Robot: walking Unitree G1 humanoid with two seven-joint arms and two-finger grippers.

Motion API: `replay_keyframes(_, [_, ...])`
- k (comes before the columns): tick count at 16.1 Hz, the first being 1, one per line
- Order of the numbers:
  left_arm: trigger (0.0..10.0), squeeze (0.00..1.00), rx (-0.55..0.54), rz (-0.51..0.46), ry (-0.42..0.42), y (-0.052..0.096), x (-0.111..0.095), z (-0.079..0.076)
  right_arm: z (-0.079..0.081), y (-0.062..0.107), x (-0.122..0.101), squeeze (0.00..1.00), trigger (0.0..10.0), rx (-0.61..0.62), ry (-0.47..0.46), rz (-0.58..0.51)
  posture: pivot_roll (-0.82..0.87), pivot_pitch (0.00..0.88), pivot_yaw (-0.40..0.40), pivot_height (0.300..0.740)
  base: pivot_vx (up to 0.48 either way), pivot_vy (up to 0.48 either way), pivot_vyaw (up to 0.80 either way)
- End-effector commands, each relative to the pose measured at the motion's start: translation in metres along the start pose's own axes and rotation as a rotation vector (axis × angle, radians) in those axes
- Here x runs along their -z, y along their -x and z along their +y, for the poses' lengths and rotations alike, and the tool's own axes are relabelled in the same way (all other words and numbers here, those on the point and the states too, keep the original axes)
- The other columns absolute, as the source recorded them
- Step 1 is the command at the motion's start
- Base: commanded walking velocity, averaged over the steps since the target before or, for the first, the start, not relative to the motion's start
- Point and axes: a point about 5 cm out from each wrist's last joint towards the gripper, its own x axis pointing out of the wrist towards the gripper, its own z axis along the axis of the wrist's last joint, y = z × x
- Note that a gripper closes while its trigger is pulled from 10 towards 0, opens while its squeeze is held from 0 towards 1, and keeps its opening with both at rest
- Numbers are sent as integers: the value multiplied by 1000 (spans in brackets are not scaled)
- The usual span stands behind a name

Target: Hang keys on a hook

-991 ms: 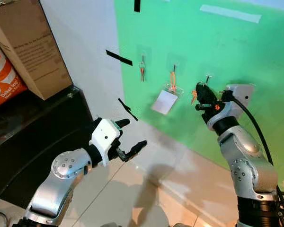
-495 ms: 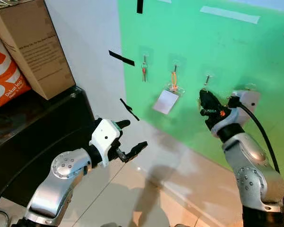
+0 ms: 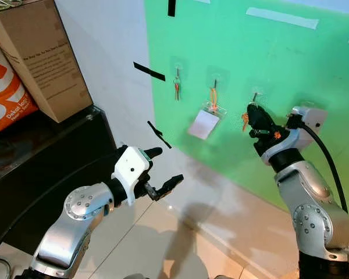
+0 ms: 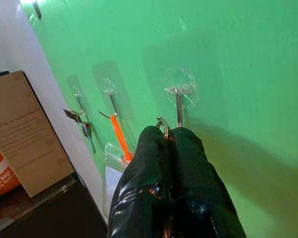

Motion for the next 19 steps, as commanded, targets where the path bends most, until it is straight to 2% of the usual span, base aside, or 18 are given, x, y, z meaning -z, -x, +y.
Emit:
replay_keyframes(1, [10000,0,7,-5,-11,1,-3,-1,2,-2,-7,0,10000,-2,-3,-20,-7,0,23,740,0,0,0])
replay_keyframes(5, [10000,0,11,-6,-7,0,-3,-1,-5,-7,-1,0,10000,70,-2,20,-5,0,21,740,0,0,0])
replay_keyframes(12, [10000,0,20,-32,11,-1,-7,-2,-14,-2,7,0,10000,117,-13,78,-11,0,24,740,0,0,0])
replay_keyframes(14, [10000,0,16,-66,30,-2,-12,-1,-14,0,12,0,10000,113,-7,106,-11,0,24,740,0,0,0])
replay_keyframes(16, [10000,0,31,-134,58,-3,-26,-2,-13,-1,15,0,10000,110,-8,117,-7,0,21,740,0,0,0])
replay_keyframes(19, [10000,0,55,-174,65,-5,-35,-4,-13,-2,15,0,10000,108,-6,120,-7,0,20,740,0,0,0])
